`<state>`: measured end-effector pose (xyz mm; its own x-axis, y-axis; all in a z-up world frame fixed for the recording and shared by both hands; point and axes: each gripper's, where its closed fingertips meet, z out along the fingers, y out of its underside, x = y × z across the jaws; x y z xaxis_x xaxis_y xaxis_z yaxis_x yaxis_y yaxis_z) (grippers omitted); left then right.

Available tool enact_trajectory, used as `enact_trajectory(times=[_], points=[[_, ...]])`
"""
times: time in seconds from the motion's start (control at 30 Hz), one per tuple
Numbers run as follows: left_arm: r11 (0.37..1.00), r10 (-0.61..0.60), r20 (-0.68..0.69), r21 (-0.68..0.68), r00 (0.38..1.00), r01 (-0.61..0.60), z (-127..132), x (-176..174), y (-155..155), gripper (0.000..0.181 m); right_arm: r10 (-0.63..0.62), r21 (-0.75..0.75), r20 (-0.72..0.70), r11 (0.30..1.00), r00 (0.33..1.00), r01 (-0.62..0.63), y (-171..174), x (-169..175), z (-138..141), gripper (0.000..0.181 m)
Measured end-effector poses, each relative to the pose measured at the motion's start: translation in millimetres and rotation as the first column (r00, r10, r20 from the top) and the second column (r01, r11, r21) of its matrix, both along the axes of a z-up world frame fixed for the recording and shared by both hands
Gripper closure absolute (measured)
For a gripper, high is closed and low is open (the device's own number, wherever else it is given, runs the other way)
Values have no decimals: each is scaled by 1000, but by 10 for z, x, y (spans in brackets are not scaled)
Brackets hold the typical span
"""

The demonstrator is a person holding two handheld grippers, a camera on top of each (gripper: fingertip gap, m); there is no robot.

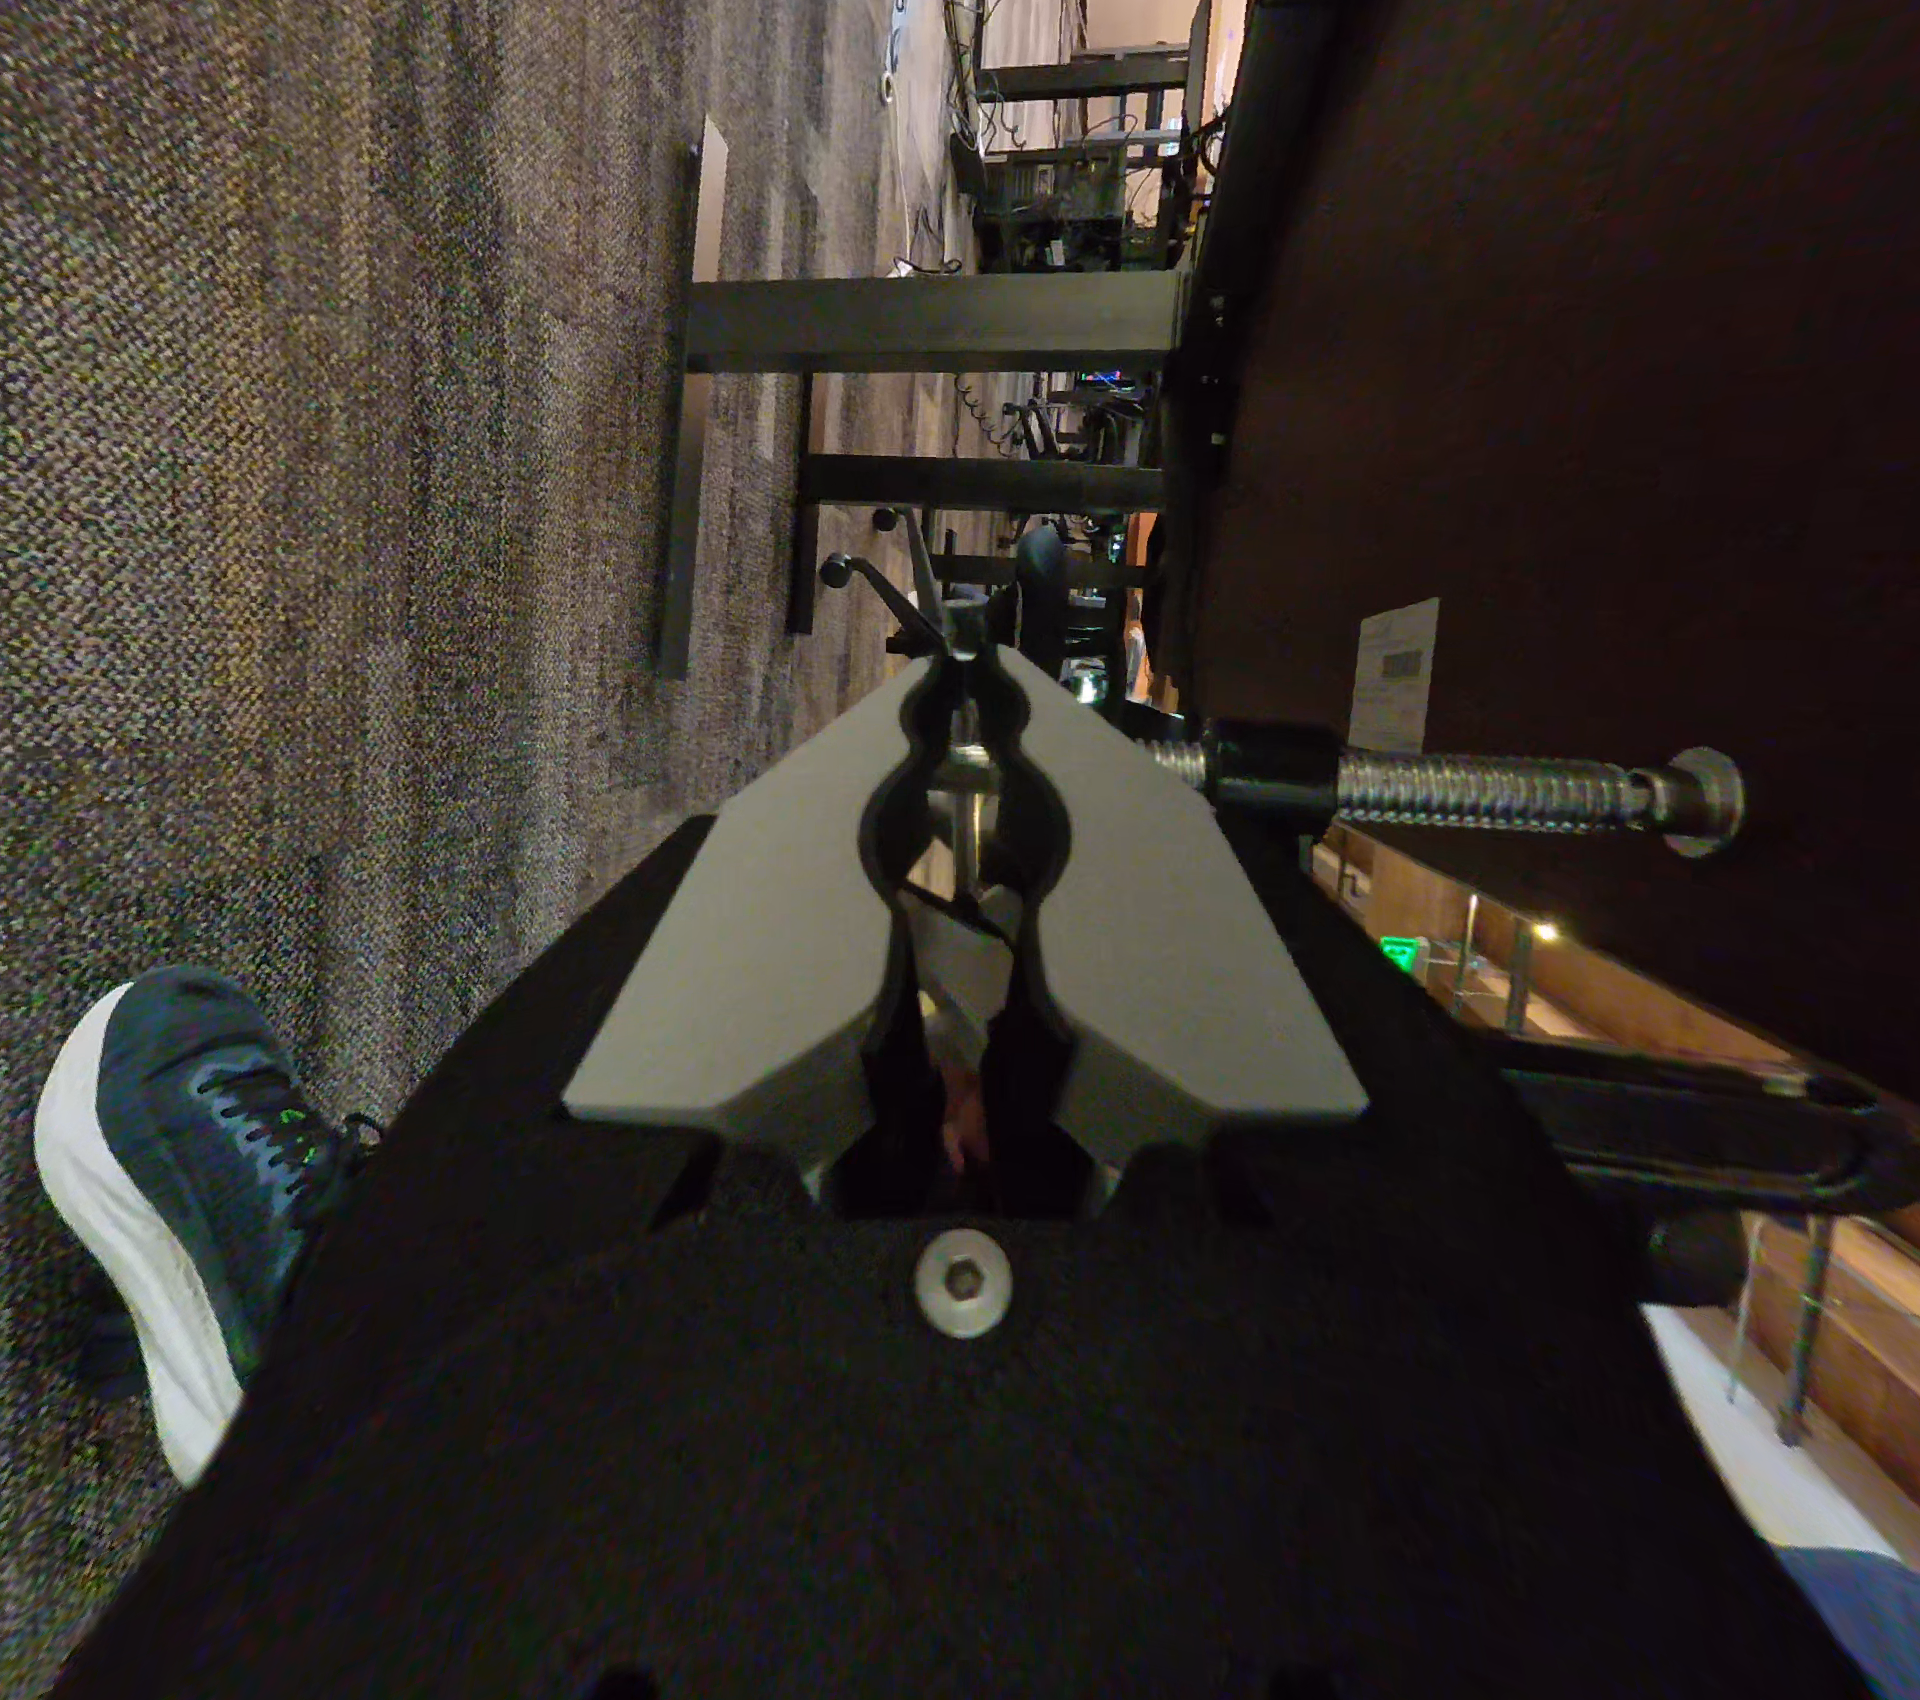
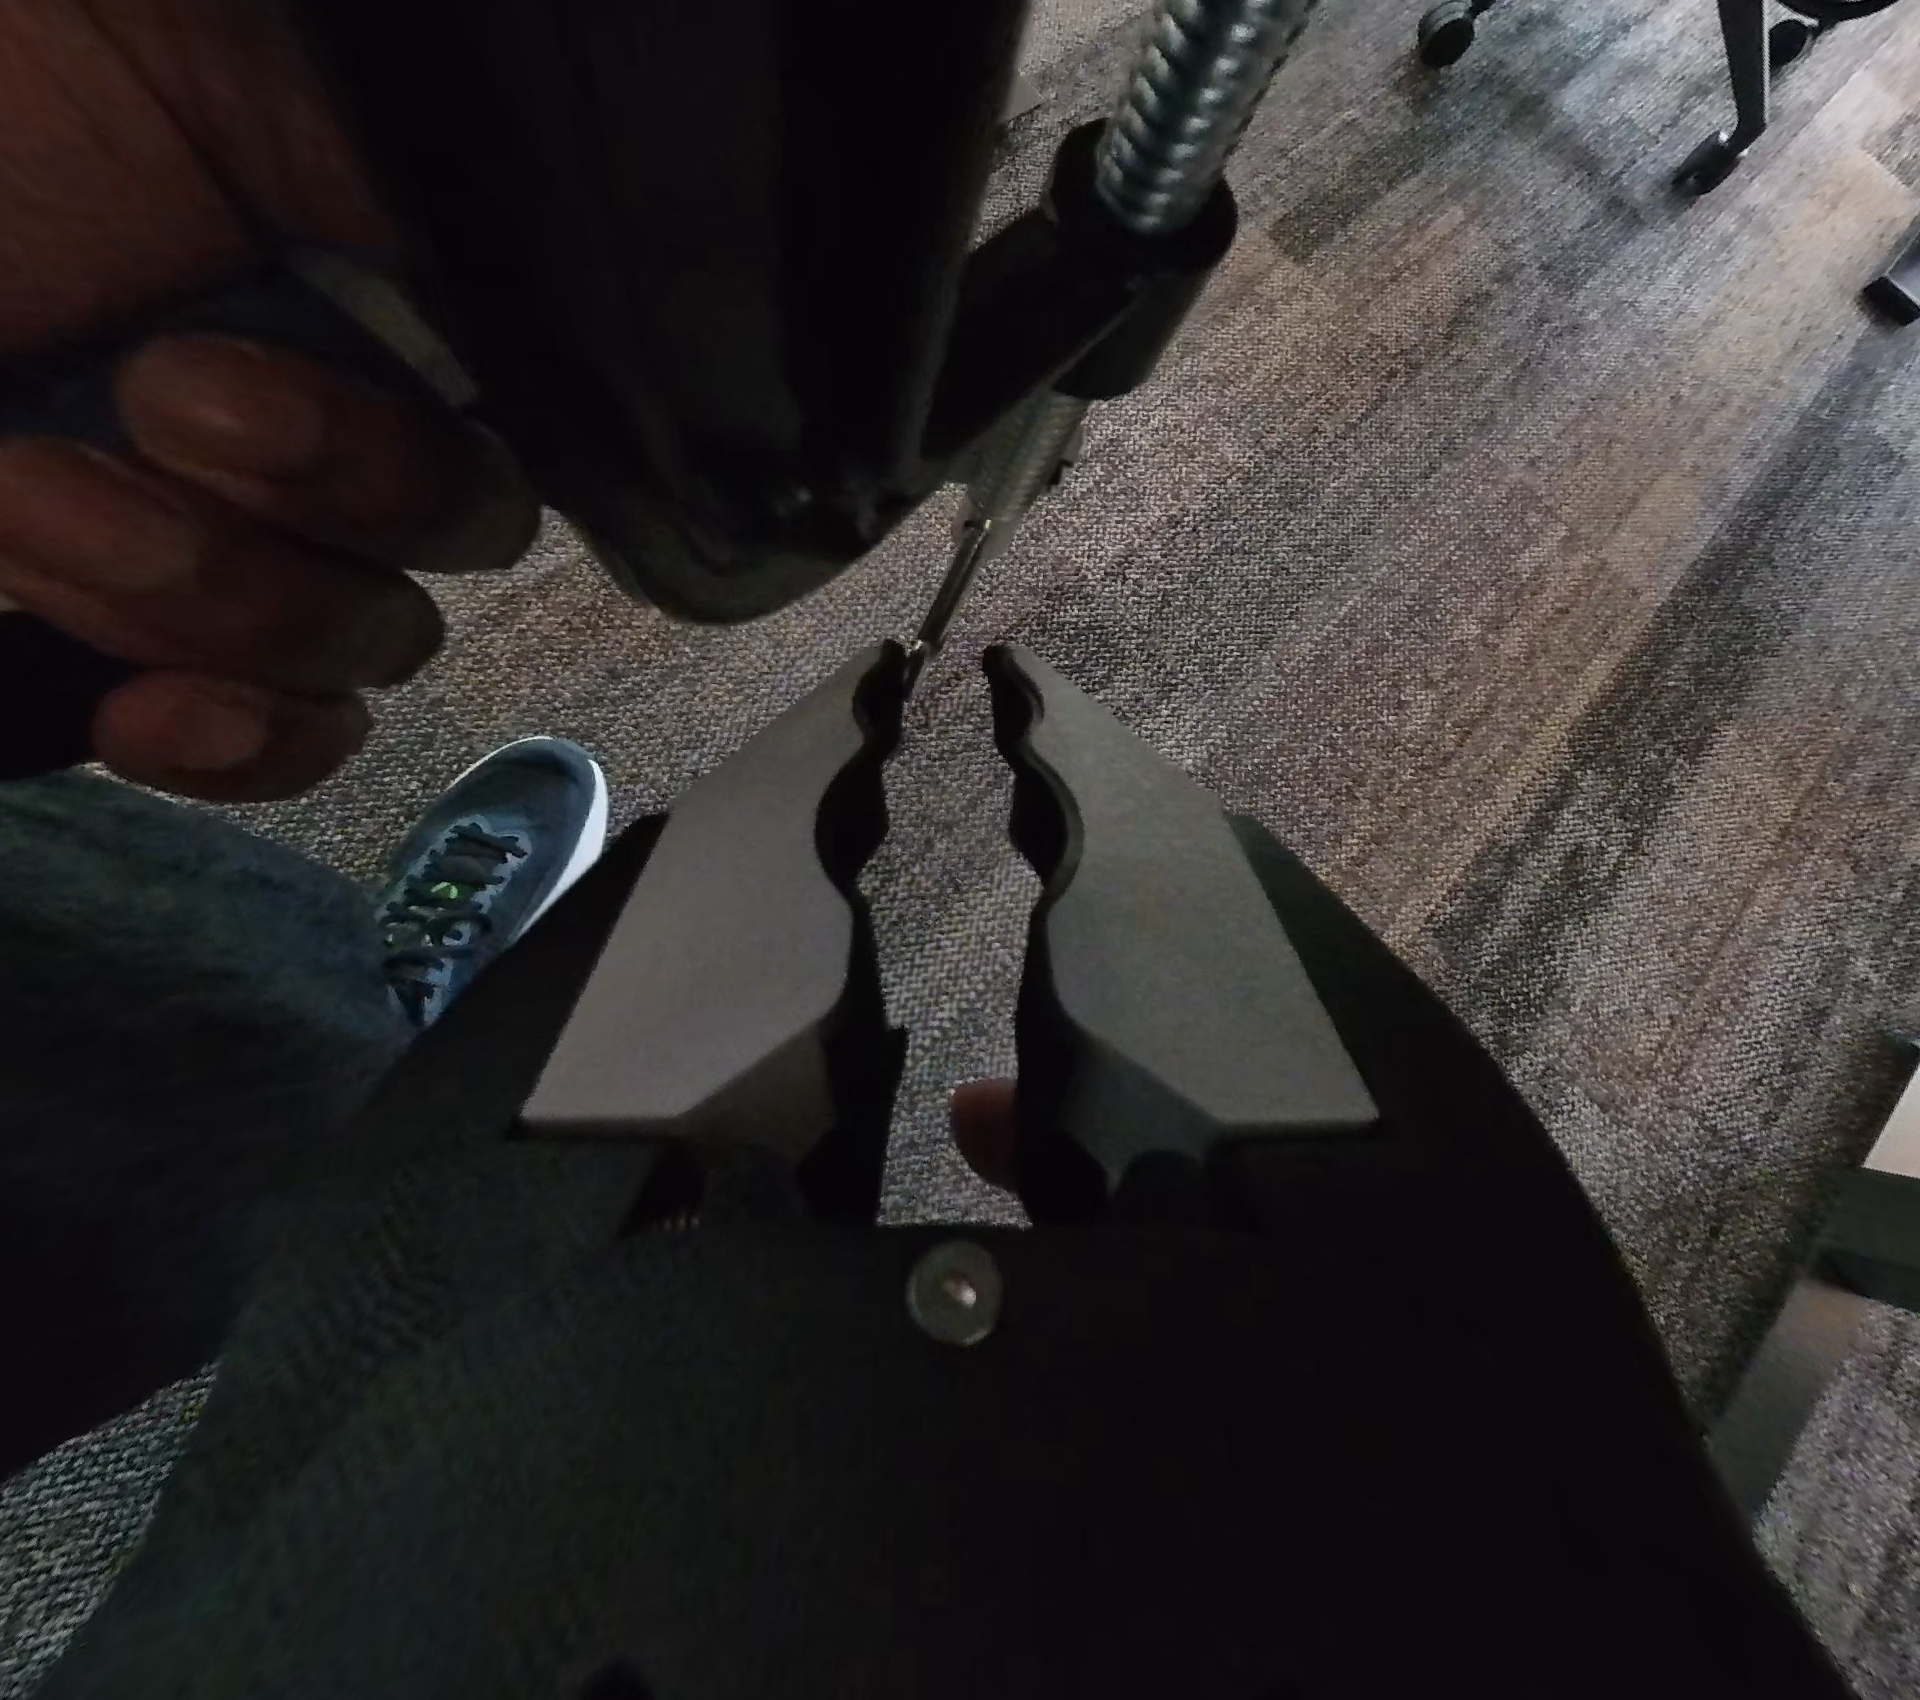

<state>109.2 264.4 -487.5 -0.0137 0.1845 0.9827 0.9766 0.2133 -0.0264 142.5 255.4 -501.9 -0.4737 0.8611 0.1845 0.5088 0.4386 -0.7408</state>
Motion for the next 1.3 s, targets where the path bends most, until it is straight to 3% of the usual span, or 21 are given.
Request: enact_trajectory(times=[0.33,0.47,0.77,1.07,1.2,1.3], points=[[1000,-4,-14,22,1000,5,25,-32,-21,169,-11,-30,-42,1000,999,10,-9,-18,5,169],[1000,0,-30,5,1000,0,40,-22,-97,163,6,44,-78,999,997,-3,-26,-25,-16,174],[991,-41,-281,-136,959,3,212,202,-459,150,-34,3,-71,999,997,34,-38,-44,-29,175],[990,-51,-625,-132,779,-41,809,417,-390,140,-39,-13,-77,999,996,39,-17,9,-17,176],[978,9,-766,-128,643,-166,1107,451,-379,132,-42,-54,-73,998,996,38,-22,26,-20,176],[969,4,-803,-144,596,-201,1195,532,-357,125,-38,-63,-77,997,996,34,-23,26,-19,176]])
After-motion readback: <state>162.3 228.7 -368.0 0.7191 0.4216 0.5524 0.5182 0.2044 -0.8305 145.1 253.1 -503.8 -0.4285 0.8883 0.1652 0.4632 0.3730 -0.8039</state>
